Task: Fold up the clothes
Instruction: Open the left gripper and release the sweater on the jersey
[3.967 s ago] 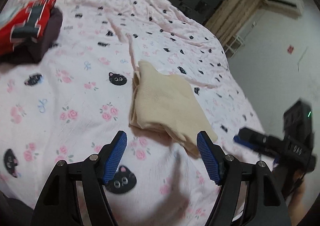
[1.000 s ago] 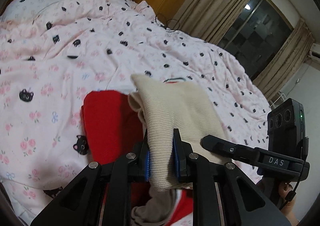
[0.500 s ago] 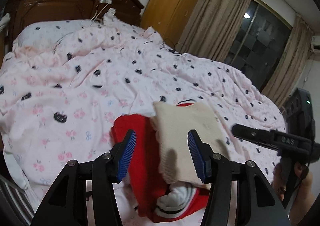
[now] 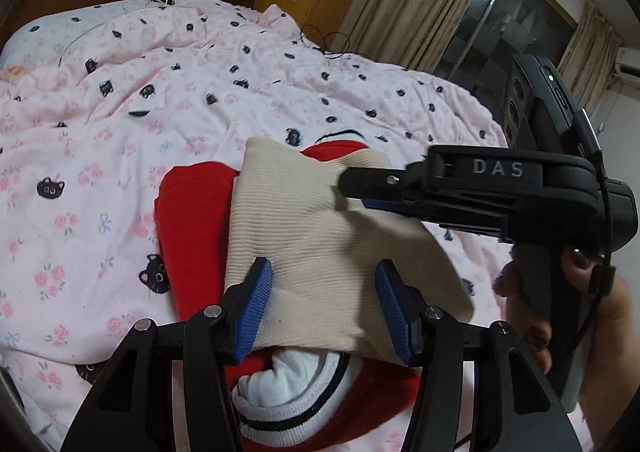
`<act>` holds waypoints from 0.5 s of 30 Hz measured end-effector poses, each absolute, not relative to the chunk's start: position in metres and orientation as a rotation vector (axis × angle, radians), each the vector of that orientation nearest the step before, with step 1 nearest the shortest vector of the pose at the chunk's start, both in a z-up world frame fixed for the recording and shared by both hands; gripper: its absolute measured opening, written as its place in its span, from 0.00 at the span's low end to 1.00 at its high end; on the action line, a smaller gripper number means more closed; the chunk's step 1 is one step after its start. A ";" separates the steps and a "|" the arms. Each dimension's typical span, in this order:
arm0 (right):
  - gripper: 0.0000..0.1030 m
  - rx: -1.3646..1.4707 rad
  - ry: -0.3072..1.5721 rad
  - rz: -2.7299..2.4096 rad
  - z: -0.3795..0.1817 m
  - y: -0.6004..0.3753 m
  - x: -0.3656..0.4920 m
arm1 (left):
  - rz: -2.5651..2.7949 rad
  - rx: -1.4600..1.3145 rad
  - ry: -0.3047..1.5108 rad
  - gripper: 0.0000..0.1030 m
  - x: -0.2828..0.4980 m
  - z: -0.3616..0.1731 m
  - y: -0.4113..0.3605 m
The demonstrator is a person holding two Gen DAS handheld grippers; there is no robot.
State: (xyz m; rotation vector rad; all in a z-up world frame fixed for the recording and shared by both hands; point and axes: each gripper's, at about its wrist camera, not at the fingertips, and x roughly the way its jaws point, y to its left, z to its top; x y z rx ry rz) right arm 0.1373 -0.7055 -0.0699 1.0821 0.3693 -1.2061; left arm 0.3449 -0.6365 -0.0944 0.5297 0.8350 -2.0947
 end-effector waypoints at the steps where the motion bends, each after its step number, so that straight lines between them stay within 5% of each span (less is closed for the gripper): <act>1: 0.28 1.097 0.356 -1.196 -0.073 -0.705 0.134 | -2.096 0.532 0.826 0.47 0.344 -0.092 -0.635; 5: 0.32 1.023 0.337 -1.196 -0.055 -0.687 0.135 | -2.082 0.519 0.757 0.50 0.346 -0.075 -0.621; 8: 0.50 0.956 0.327 -1.236 -0.041 -0.650 0.139 | -2.054 0.518 0.702 0.67 0.348 -0.065 -0.602; 12: 0.74 0.866 0.313 -1.287 -0.022 -0.600 0.145 | -2.019 0.517 0.630 0.69 0.351 -0.052 -0.575; 15: 0.79 0.797 0.303 -1.324 -0.008 -0.562 0.149 | -1.991 0.516 0.577 0.70 0.354 -0.042 -0.555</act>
